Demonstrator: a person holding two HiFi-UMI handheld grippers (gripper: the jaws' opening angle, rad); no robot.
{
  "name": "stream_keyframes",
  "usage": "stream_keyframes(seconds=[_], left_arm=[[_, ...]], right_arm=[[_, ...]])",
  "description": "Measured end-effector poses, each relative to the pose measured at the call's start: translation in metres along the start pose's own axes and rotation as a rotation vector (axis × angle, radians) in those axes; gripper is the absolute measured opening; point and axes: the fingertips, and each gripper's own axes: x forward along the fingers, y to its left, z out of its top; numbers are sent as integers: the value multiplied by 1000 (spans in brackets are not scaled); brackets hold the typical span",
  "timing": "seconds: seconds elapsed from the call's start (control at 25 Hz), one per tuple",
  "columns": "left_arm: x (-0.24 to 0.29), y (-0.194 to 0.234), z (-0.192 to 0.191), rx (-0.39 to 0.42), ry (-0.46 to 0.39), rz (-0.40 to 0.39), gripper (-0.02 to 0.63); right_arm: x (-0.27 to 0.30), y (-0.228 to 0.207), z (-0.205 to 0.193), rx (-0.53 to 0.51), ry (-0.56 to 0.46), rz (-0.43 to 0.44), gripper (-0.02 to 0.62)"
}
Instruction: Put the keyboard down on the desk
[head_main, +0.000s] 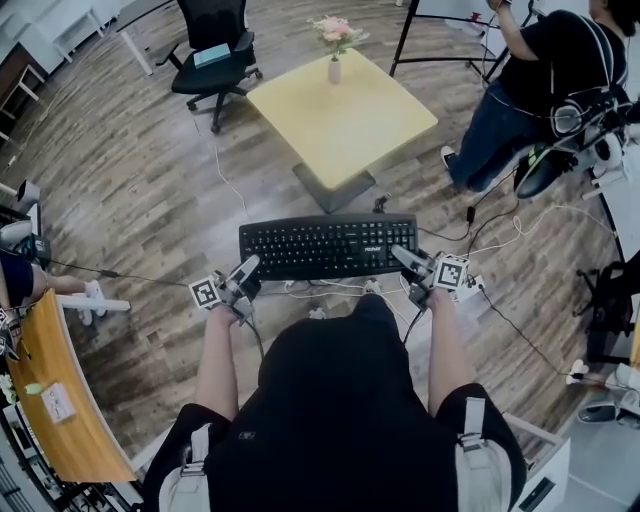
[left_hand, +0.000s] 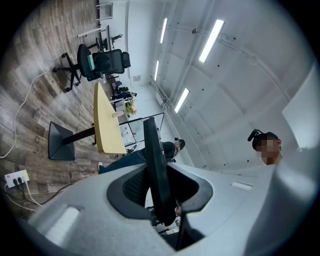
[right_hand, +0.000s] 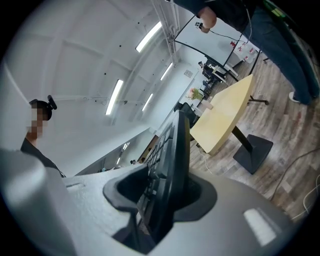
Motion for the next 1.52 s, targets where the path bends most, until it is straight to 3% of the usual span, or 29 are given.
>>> stream_keyframes(seconds=[0.72,0.92,1.52], left_arm=[[24,18,17,37,-31,-2,89],[68,39,38,29,-61,33,89],[182,90,48,6,-189,126,89]], right_arm=[[18,-31,31,-31,18,34,155],[30,-67,76,3,36,46,155],[34,-177,185,53,153,86,155]])
